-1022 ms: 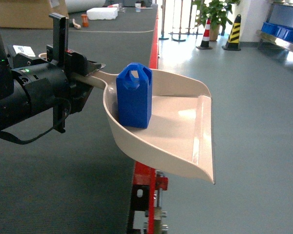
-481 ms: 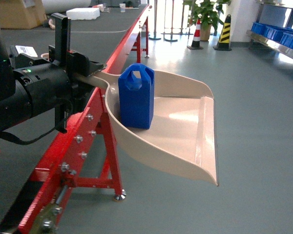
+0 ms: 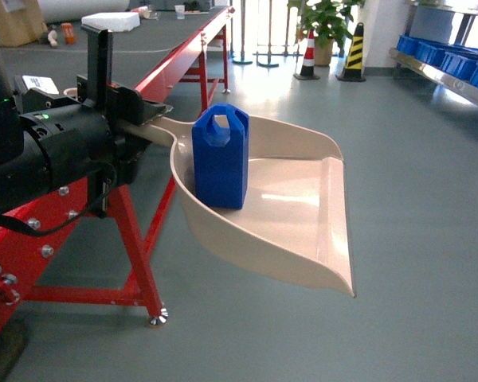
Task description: Place part in tray to right shelf
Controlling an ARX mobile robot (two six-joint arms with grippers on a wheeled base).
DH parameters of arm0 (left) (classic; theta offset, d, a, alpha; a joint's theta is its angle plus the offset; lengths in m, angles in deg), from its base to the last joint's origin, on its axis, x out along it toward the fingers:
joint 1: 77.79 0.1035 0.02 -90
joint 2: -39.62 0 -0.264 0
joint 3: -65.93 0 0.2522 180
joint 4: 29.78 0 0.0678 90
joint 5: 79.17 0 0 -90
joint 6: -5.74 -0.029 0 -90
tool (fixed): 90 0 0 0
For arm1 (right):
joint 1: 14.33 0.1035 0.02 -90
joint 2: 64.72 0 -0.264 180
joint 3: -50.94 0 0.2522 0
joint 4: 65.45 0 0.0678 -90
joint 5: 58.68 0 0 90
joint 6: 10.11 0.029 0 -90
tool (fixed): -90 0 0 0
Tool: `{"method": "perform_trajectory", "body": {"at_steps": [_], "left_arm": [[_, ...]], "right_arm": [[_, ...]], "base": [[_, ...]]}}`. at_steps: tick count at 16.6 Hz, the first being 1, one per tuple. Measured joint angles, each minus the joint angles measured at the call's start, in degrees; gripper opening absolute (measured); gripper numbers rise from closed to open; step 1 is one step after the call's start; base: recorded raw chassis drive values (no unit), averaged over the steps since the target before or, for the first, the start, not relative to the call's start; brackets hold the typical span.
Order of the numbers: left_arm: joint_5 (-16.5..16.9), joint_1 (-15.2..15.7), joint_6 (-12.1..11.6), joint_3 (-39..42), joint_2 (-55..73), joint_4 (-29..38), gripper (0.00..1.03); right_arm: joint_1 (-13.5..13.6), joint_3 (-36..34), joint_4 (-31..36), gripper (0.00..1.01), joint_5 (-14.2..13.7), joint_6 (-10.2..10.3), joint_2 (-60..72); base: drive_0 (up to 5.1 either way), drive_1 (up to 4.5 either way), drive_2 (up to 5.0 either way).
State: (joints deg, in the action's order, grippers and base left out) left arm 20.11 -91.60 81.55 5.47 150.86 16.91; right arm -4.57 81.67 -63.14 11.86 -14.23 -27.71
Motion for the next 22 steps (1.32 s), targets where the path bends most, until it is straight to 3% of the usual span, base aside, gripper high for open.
{"method": "perform_trajectory", "body": {"at_steps": [22], "left_arm": [[0.15, -0.09, -0.17, 0.02, 0.02, 0.09, 0.17]], "right_arm": [[0.0, -0.07, 0.04, 0.98, 0.0, -0.02, -0.02]], "base": [[5.0, -2.4, -2.4]]}}
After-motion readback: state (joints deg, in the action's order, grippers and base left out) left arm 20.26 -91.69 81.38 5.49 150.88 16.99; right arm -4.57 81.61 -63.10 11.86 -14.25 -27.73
